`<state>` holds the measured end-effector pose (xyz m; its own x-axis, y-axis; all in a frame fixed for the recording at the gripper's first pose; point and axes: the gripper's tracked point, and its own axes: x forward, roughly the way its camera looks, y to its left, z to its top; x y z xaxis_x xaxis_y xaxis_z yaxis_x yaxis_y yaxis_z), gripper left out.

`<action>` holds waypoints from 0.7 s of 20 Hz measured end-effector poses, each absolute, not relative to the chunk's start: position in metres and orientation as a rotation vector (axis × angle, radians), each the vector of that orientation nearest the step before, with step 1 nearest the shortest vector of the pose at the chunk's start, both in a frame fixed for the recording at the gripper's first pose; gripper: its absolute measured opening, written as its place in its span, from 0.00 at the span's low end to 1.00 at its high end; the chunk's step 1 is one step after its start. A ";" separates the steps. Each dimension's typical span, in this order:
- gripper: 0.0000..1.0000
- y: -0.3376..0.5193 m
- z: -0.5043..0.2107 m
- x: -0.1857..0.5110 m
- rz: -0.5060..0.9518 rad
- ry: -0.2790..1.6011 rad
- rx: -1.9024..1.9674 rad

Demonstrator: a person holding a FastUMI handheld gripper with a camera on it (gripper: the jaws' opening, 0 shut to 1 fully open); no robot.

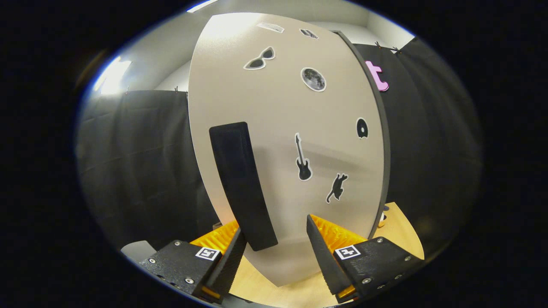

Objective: Open the shoe cabinet door, grab the shoes and put them into the shoe cabinet, then close the shoe cabinet door.

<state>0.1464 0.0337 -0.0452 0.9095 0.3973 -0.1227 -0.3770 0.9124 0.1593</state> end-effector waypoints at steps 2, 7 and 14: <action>0.85 0.051 -0.043 0.158 0.392 0.138 0.109; 0.88 0.073 -0.046 0.175 0.362 0.124 0.103; 0.90 0.093 -0.040 0.201 0.327 0.092 0.075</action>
